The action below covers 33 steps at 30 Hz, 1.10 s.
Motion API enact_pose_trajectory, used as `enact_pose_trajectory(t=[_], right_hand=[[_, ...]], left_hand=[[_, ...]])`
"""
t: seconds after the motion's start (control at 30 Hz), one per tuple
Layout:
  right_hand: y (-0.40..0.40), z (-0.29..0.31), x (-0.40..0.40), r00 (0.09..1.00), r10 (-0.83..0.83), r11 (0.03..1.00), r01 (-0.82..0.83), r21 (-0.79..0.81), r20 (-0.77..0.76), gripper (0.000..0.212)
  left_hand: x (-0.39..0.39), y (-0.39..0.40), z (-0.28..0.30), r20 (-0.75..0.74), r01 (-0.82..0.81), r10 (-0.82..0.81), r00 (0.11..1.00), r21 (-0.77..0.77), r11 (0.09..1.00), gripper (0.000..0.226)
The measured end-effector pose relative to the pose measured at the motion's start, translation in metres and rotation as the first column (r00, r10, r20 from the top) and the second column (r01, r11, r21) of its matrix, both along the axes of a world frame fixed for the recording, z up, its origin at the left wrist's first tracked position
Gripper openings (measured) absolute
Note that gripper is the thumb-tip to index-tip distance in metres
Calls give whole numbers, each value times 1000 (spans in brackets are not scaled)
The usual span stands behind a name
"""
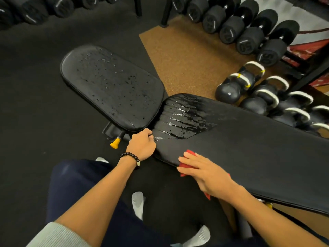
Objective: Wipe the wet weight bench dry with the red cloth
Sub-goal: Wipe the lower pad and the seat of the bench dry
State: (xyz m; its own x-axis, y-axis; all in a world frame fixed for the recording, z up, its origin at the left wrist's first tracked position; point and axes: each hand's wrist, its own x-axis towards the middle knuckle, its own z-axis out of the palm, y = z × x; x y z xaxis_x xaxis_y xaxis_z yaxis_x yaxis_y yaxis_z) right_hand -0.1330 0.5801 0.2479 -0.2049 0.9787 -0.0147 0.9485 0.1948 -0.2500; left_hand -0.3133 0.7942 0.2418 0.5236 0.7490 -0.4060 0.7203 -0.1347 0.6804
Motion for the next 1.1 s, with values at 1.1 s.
enact_pose_trajectory(t=[1.1], right_hand=[[127, -23, -47, 989, 108, 989, -117, -93, -98, 50]], left_hand=[[-8, 1, -33, 59, -455, 511, 858, -373, 808, 33]])
